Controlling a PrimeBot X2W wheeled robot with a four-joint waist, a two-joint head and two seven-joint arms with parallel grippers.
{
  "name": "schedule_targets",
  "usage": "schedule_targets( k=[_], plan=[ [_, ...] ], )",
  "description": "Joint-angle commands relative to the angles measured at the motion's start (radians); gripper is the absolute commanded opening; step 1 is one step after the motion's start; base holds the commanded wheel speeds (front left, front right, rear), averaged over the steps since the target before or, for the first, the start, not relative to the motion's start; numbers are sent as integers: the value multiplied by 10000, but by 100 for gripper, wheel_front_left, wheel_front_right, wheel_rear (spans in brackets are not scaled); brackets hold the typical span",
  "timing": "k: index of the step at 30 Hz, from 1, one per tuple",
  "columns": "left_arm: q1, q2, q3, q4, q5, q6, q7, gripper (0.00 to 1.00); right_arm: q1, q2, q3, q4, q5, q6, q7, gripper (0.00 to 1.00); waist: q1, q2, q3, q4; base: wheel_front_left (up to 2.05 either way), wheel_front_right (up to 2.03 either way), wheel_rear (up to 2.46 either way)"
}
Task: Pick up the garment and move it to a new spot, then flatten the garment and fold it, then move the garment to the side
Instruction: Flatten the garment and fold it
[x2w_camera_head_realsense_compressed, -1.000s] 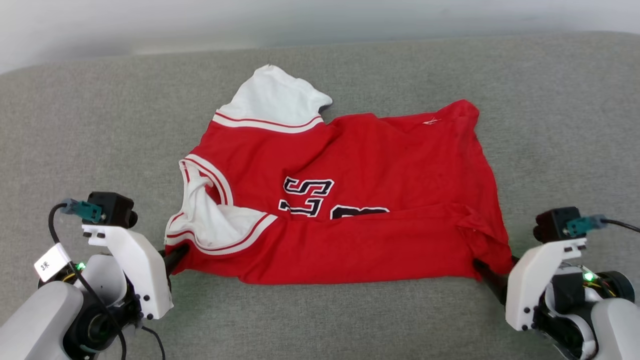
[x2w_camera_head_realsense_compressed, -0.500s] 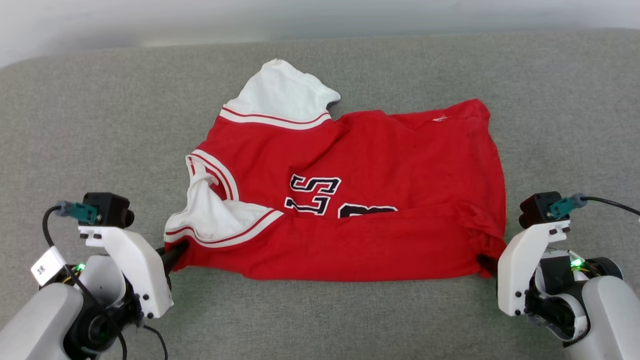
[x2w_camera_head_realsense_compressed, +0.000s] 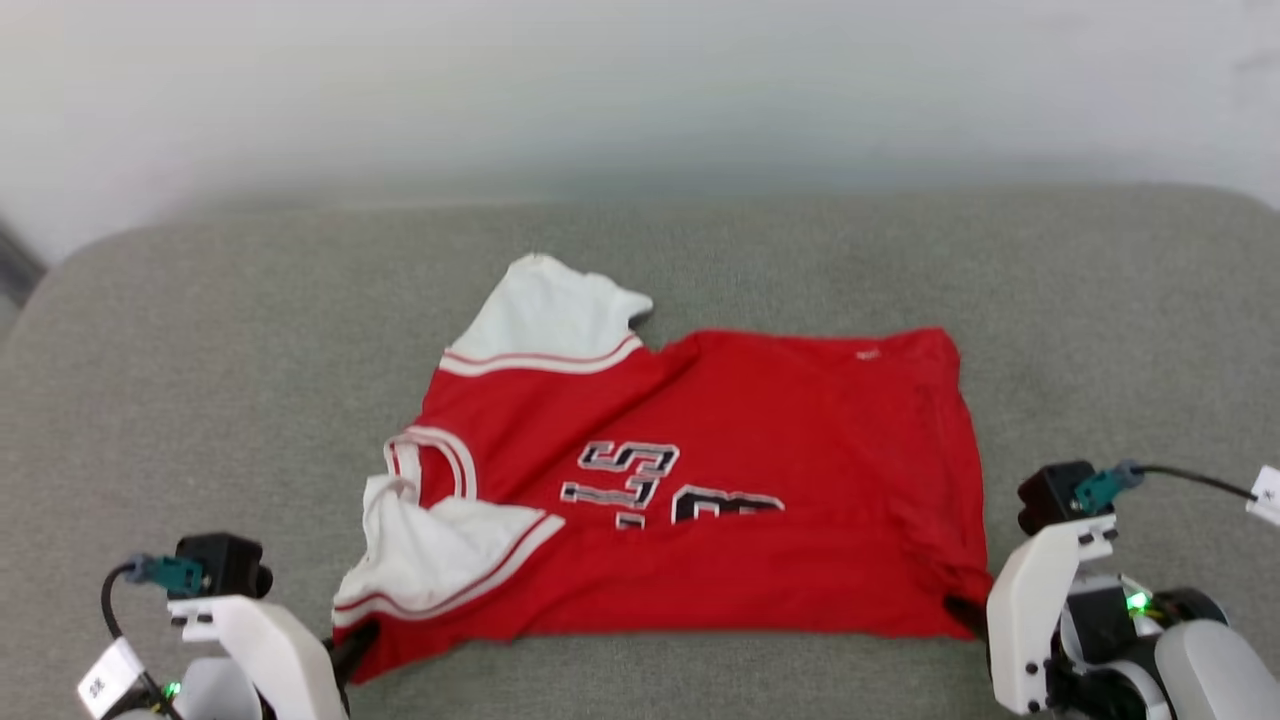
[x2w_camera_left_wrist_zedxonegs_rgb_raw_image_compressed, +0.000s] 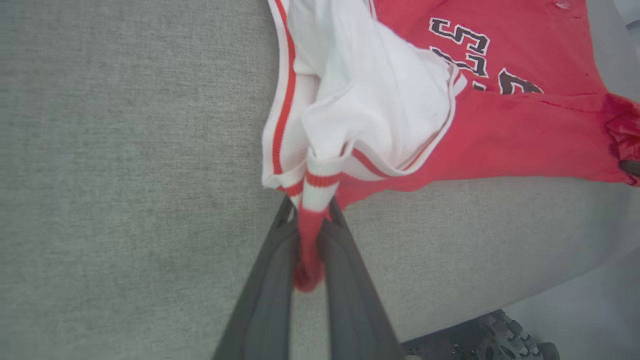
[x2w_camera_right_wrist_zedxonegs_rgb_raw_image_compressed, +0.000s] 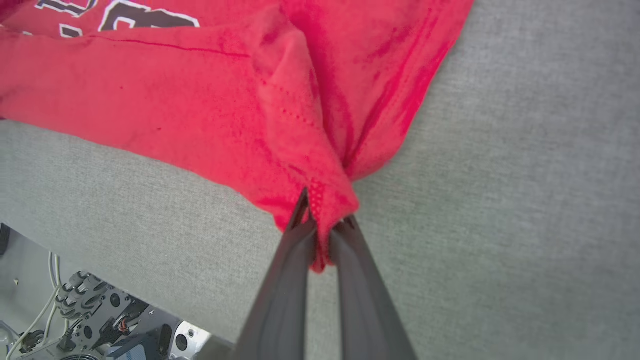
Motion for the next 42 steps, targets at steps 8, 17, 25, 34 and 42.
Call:
schedule_targets(
  k=[8,17,25,34,42],
  plan=[
    [1117,160,31,-396,-239,475,-86,0,1076,-121,-181,-422,182,-4,160,0,0,0,-609,186,0,0,0],
    [813,-628,-69,574,-271,-61,-685,100,1761,191,-477,-616,84,-4,-1558,100,0,0,-616,89,0,0,0],
    [161,-814,422,976,677,-118,-2593,100,1509,633,-794,-1047,-896,-4,-4906,100,0,0,-814,-259,0,0,0],
    [-1381,-1148,673,994,2327,249,-4777,100,1011,1389,-1381,-1692,-2315,-4,-6988,100,0,0,-455,-472,0,0,0],
    [-3514,-1287,579,1375,3076,39,-5015,100,322,1899,-1750,-2881,-2983,-4,-7262,100,0,0,1182,-830,0,0,0]
  ],
)
